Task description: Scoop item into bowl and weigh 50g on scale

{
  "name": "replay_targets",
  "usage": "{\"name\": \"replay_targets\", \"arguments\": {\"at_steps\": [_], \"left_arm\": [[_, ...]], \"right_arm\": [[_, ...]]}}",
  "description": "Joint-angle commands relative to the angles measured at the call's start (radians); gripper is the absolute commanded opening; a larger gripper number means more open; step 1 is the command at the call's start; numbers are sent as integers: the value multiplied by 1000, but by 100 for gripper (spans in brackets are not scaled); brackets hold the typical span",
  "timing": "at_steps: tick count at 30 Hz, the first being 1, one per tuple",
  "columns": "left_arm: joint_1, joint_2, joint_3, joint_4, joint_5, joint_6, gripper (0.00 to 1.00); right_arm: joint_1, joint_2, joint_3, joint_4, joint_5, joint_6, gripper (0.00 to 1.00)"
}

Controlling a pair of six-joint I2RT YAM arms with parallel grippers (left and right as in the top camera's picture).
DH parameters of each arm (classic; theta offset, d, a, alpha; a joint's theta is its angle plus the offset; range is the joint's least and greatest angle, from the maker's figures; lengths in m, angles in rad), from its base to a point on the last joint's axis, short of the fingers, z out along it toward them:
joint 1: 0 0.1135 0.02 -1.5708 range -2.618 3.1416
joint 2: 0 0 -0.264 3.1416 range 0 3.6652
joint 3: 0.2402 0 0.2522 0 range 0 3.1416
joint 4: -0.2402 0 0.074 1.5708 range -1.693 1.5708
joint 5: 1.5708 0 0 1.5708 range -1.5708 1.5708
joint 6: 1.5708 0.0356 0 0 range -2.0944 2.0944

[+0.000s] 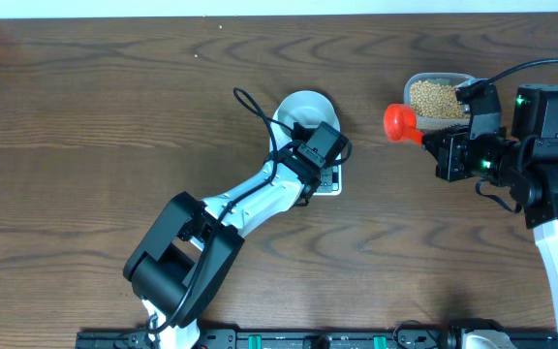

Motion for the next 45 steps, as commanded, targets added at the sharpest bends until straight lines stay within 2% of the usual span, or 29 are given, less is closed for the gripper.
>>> {"name": "replay_targets", "arguments": {"at_steps": [1, 6, 14, 29, 33, 45], "left_arm": [[-4, 65, -54, -42, 24, 29, 7], [-29, 63, -54, -31, -6, 39, 7], [18, 79, -54, -26, 13, -5, 7], [47, 100, -54, -7, 6, 9, 7], [47, 98, -54, 0, 30, 43, 7], [47, -105, -29, -57, 36, 89, 7]], "right_arm": [[7, 1, 21, 0, 1, -16, 1], [7, 1, 21, 3, 1, -16, 1], [7, 1, 21, 4, 2, -19, 1], [7, 1, 21, 3, 1, -19, 1], [7, 1, 21, 4, 1, -19, 1], [7, 1, 21, 8, 1, -19, 1]]}}
